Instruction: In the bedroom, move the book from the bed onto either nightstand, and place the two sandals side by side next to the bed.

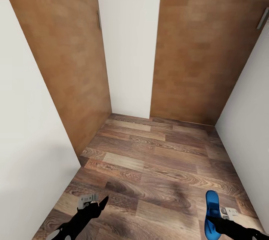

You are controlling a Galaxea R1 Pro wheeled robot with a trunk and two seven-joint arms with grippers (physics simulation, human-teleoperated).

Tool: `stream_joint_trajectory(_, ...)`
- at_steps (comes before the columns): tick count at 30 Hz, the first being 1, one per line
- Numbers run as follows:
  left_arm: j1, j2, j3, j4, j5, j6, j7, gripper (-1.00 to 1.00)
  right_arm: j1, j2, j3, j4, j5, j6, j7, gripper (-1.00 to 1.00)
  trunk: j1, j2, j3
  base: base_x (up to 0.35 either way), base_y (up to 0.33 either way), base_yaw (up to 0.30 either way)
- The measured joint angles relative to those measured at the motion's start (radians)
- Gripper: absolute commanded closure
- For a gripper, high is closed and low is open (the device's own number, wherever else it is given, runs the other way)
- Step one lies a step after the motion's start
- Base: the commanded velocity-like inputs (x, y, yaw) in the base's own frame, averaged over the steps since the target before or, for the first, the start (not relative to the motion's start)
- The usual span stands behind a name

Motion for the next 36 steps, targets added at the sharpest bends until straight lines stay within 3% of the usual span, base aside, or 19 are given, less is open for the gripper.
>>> stream_joint_trajectory(36, 0.000, 0.000, -0.002, 0.000, 0.000, 0.000, 0.002, -1.00, 0.000, 0.001, 0.000, 0.045, 0.001, 0.000, -0.003, 1.00, -0.016, 0.008, 0.139, 0.000, 0.000, 0.000)
